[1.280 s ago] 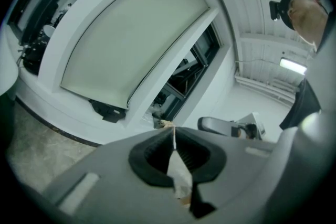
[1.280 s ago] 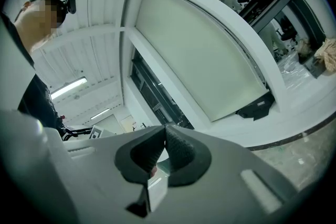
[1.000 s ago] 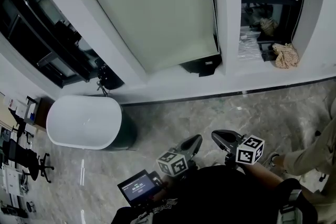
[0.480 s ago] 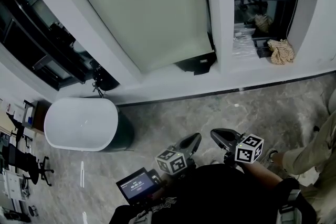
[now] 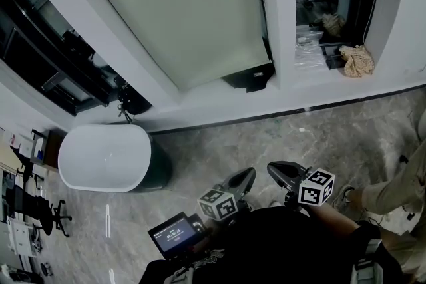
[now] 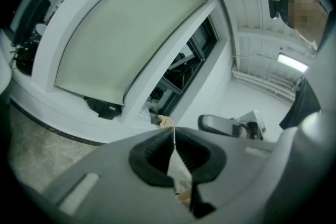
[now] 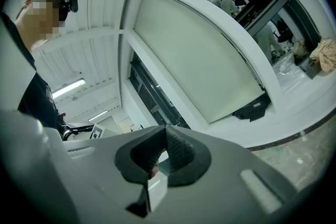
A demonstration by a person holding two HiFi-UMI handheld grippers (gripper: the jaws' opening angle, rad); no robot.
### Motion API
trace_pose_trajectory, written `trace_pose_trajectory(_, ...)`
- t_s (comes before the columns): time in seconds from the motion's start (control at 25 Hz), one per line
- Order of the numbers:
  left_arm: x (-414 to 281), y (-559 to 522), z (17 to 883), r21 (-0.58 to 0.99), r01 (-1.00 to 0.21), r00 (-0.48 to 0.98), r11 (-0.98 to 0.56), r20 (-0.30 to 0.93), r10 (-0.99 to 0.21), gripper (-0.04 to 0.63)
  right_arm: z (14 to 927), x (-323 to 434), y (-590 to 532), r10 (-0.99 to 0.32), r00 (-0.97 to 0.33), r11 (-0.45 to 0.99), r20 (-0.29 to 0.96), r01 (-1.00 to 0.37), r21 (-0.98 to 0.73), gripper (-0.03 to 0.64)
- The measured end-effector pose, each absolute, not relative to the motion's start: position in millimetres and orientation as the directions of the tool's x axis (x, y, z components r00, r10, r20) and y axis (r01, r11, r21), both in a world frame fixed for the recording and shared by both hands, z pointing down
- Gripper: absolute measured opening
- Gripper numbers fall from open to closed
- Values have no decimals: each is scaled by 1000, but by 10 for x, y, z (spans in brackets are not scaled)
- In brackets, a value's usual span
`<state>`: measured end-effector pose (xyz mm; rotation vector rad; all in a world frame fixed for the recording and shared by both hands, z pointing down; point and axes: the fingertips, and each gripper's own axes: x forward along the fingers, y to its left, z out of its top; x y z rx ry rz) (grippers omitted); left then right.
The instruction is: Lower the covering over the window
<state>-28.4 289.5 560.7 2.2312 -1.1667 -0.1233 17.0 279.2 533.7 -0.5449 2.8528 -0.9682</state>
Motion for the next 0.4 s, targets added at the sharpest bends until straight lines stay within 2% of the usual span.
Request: trace_pose_trajectory(0.4, -363, 2924, 5595, 558, -719, 594, -414, 185, -783, 6, 5328, 95, 2842, -334, -942, 755, 39, -292, -587, 8)
